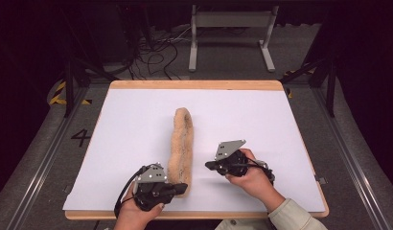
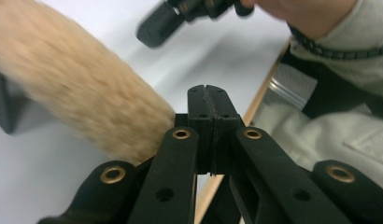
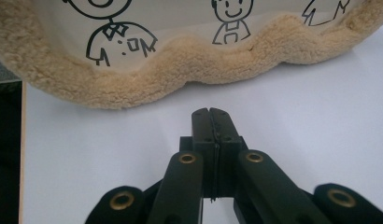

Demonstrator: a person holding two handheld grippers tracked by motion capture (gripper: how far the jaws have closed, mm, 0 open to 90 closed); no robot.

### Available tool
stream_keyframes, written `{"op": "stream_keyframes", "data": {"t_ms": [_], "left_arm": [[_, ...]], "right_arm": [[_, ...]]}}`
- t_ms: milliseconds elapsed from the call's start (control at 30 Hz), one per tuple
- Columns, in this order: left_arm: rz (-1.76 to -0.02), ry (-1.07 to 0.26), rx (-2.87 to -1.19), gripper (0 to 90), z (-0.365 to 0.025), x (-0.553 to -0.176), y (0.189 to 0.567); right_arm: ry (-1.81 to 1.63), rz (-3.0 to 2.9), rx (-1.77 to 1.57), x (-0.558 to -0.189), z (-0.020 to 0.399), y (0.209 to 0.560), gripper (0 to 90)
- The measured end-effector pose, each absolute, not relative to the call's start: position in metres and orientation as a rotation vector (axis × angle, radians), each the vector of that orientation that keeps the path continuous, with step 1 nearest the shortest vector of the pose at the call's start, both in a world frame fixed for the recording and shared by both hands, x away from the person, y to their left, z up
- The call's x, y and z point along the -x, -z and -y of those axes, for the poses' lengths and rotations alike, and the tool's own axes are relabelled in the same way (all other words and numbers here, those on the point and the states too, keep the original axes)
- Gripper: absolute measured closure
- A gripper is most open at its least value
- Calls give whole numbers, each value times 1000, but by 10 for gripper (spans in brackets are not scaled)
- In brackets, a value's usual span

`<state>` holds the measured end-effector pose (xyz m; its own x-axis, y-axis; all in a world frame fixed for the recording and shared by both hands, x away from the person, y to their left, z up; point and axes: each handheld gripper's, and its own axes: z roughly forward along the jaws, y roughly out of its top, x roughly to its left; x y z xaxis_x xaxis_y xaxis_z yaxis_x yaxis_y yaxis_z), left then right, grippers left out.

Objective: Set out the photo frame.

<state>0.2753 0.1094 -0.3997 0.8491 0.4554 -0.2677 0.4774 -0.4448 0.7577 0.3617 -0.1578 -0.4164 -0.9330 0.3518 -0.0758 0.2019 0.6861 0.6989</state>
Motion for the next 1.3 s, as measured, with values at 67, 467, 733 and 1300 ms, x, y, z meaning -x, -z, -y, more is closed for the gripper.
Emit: {"op": "stream_keyframes", "data": {"t_ms": [67,467,733,1300], "left_arm": [[-673,24,-2105,892,-110,-275,402],[-707,-50,-2127,900,-120,-277,401],[-793,-114,-2102,900,-147,-284,401],[-946,-264,-2035,900,-189,-299,404]], "right_arm": [[-1080,-2694,-448,-362,158,417,900],[-1082,-2686,-456,-363,159,415,900],[-1078,-2686,-469,-365,162,416,900],[-1073,-2684,-487,-368,164,417,900]]}}
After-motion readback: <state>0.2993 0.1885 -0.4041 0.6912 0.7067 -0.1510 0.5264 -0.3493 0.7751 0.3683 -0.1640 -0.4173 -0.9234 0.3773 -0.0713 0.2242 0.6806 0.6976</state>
